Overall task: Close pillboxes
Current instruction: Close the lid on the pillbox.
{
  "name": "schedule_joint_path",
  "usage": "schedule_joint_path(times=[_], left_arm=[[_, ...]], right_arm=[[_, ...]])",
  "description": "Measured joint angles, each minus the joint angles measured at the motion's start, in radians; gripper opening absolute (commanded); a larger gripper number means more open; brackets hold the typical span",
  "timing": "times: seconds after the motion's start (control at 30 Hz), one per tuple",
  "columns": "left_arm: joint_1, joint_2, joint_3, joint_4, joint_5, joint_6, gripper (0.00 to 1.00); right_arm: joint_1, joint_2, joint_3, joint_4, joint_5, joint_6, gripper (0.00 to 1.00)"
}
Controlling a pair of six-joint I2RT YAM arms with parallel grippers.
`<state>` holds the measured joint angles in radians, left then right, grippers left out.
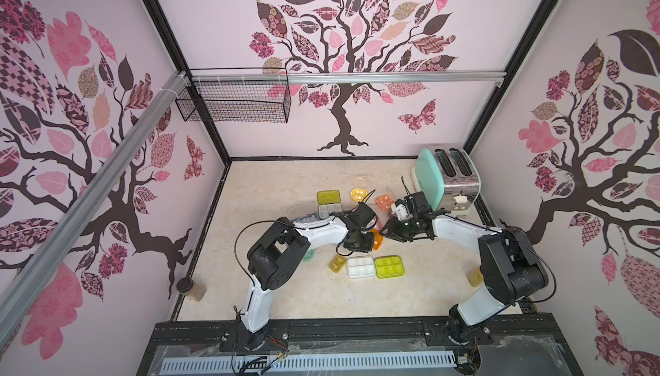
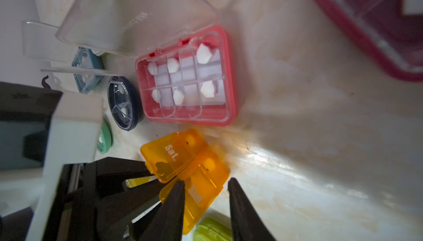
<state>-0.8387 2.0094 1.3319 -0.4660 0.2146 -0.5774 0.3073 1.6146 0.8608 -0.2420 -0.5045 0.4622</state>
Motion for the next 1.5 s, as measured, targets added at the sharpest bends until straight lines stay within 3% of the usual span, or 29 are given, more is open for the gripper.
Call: schedule_joint_path(times=[0.8, 1.17, 1.5], left_arm=[[-0.005, 0.0, -0.009, 0.022, 0.0, -0.006, 0.19], [-0.005, -0.077, -0.124, 0.078, -0.002, -0.047, 0.18], [-0.005, -0.1, -0.13, 0.155, 0.032, -0.107, 0.26]], right_arm=[[0.032, 0.062, -0.042, 0.073, -0.018, 0.006, 0.32], [0.037, 0.064, -0.044, 0.09, -0.023, 0.008, 0.29], [0.038, 0.064, -0.056, 0.114, -0.031, 0.009, 0.29]])
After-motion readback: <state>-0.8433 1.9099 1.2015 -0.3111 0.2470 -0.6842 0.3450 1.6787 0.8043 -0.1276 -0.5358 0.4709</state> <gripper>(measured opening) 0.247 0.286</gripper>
